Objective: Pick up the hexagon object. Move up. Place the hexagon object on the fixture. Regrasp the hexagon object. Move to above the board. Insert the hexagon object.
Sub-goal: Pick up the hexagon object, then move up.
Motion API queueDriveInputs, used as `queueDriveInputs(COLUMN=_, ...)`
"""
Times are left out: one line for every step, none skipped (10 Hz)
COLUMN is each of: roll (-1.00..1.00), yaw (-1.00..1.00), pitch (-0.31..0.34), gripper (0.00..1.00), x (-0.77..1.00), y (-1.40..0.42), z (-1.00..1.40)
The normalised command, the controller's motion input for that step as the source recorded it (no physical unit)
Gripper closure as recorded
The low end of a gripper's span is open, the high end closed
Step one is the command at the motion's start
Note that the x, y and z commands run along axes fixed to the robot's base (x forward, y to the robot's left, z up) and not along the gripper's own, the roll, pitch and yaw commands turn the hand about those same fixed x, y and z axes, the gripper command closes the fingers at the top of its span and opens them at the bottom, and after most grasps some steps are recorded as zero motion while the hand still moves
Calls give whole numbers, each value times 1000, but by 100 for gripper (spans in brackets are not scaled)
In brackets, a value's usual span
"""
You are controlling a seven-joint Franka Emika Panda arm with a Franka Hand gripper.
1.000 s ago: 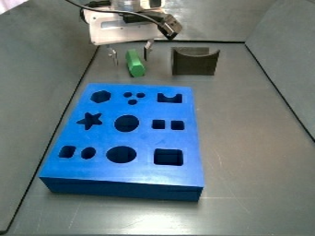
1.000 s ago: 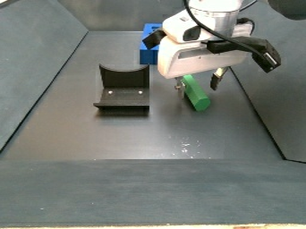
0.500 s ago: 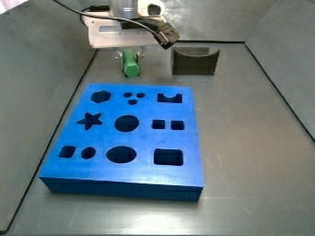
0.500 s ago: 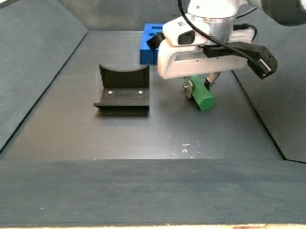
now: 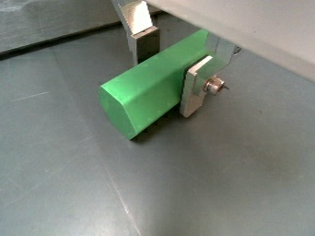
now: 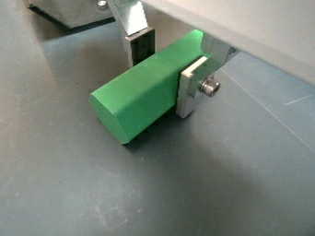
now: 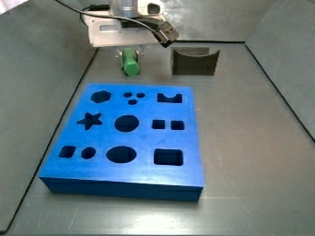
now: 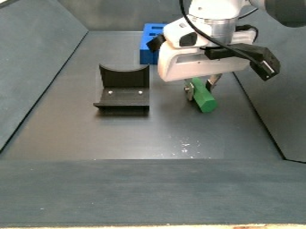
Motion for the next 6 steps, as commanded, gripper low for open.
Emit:
queueDriveInputs(roll=0, yaw=0, pitch=0, gripper=100, x=0, y=0, z=0)
queueDriveInputs(roll=0, yaw=0, pitch=0, gripper=100, x=0, y=0, z=0)
queueDriveInputs(roll=0, yaw=0, pitch=0, gripper=100, x=0, y=0, z=0)
queueDriveInputs(roll=0, yaw=0, pitch=0, gripper=100, x=0, y=0, z=0)
queueDriveInputs(roll=0, yaw=0, pitch=0, gripper=100, x=0, y=0, z=1000)
queueDriveInputs(roll=3, yaw=14, pitch=69, gripper=100, x=-88, y=80, z=888)
